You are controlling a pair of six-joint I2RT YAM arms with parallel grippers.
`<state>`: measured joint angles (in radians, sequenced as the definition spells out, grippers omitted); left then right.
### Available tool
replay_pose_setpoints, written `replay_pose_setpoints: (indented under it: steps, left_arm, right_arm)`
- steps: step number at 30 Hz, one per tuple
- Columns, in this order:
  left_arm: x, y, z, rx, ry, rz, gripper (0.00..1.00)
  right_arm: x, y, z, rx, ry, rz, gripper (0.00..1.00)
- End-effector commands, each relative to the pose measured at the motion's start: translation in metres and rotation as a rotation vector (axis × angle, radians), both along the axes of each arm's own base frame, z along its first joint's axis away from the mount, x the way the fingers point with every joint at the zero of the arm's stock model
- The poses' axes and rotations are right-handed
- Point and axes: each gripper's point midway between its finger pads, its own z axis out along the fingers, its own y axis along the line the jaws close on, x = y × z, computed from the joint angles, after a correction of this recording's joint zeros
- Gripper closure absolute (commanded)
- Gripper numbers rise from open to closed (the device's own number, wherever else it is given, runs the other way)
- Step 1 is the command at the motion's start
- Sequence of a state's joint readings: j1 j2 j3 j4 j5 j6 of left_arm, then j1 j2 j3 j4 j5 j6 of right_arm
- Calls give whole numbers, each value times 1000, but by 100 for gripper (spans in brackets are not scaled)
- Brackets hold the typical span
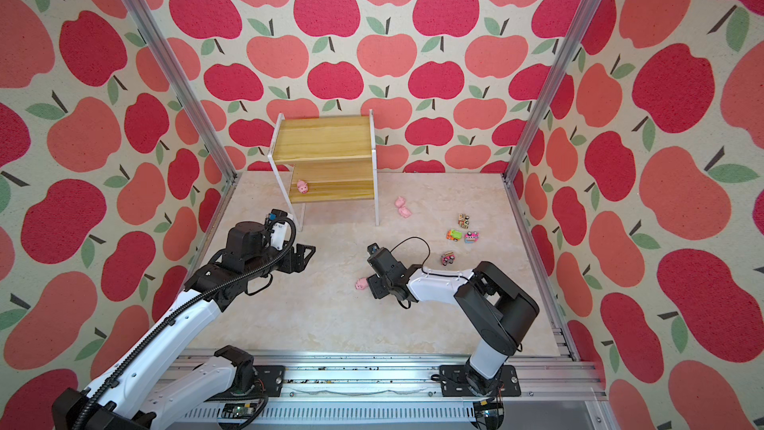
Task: Place and organize the plastic toys onto the shelf
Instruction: 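Carry the pig toward the robot and set it down mid-table, opening the right gripper, then lower the left gripper over the pig while the right gripper draws back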
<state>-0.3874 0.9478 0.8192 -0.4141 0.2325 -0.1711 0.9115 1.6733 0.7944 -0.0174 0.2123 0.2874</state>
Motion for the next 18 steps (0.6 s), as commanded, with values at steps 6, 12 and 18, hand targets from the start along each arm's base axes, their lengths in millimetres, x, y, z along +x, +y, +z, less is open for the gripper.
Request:
replay_pose_setpoints:
  steps: [6,12,18]
  left_arm:
    - [-15,-23,-6,32,-39,-122,15]
    - [-30,-50,-18,117,-53,-157,15]
    - [-32,-83,-50,87,-33,-49,16]
  right_arm:
    - [25,24,5,95,-50,-33,32]
    - [35,13,24,154,-115,-73,31]
    - [50,-22,67,286,-188,-150,30]
